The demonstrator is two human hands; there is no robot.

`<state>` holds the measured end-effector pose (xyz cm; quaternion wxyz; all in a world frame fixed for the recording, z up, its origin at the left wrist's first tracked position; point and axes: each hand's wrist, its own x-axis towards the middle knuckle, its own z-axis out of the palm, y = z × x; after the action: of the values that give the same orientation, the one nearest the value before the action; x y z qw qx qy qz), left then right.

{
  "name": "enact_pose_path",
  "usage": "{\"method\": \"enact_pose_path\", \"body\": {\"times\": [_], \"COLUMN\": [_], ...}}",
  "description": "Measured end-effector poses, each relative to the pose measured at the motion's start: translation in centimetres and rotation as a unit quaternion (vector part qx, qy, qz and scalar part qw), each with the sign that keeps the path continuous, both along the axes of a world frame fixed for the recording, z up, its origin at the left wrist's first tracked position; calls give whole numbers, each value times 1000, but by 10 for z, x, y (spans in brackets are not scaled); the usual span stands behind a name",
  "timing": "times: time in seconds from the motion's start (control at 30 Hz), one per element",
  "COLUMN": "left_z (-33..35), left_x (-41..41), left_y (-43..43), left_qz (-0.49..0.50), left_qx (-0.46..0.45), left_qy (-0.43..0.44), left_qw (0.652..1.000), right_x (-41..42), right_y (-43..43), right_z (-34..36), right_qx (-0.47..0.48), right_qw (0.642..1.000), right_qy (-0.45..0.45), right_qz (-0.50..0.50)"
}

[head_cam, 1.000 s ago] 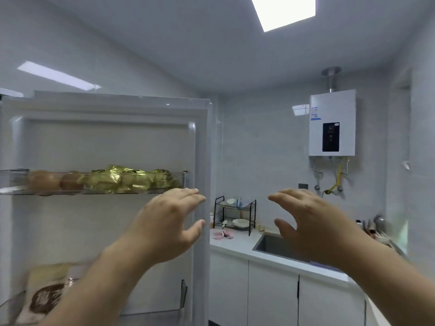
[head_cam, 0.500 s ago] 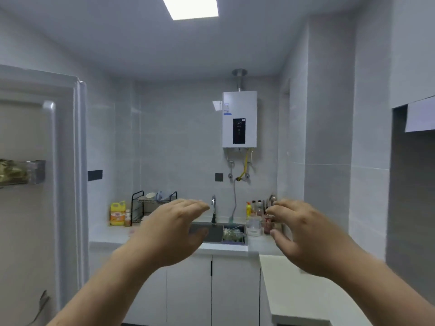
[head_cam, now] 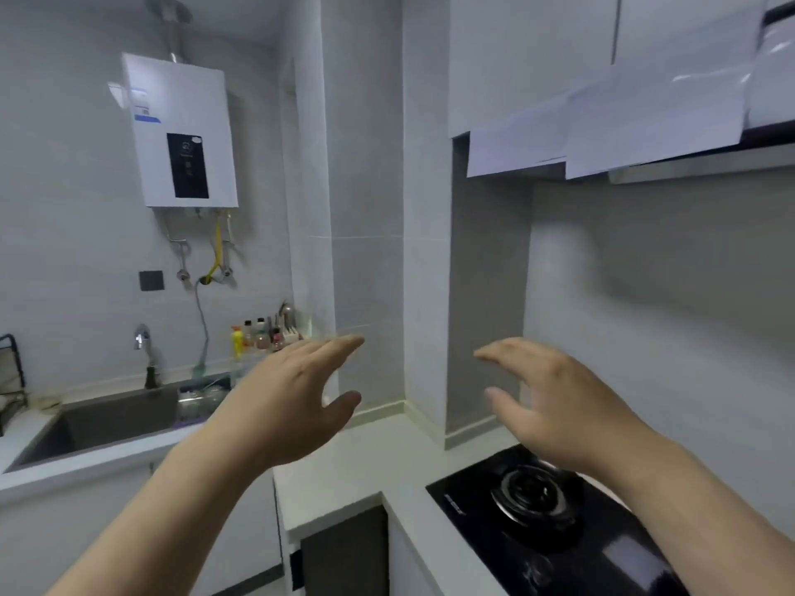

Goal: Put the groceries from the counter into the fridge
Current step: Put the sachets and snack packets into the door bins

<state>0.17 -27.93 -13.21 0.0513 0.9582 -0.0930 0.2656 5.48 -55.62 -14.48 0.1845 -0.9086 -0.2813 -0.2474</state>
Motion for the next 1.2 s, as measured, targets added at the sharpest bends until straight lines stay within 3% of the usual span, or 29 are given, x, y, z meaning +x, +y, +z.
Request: {"method": "enact_pose_path", "body": {"times": [0.33,0.6,0.9,1.2], "left_z": [-34,-65,-114,-163], "left_x": [133,201,196,172], "left_y": [-64,-153,-309,-435], "left_qz": [-160,-300,-453,-487], "left_qx": [-38,-50,-26,4], "left_qy": [50,78,154,232], "left_qw": [985,950,877,842], "right_x": [33,5,-77,-116], "right_y": [-84,-154,-246,-341], "right_z": [-30,-58,-91,-142], "right_qx": [5,3,12,61], "right_qw": [979,927,849,818], "right_qy": [60,112,151,191], "right_qz": [-193,-358,-506,-540]}}
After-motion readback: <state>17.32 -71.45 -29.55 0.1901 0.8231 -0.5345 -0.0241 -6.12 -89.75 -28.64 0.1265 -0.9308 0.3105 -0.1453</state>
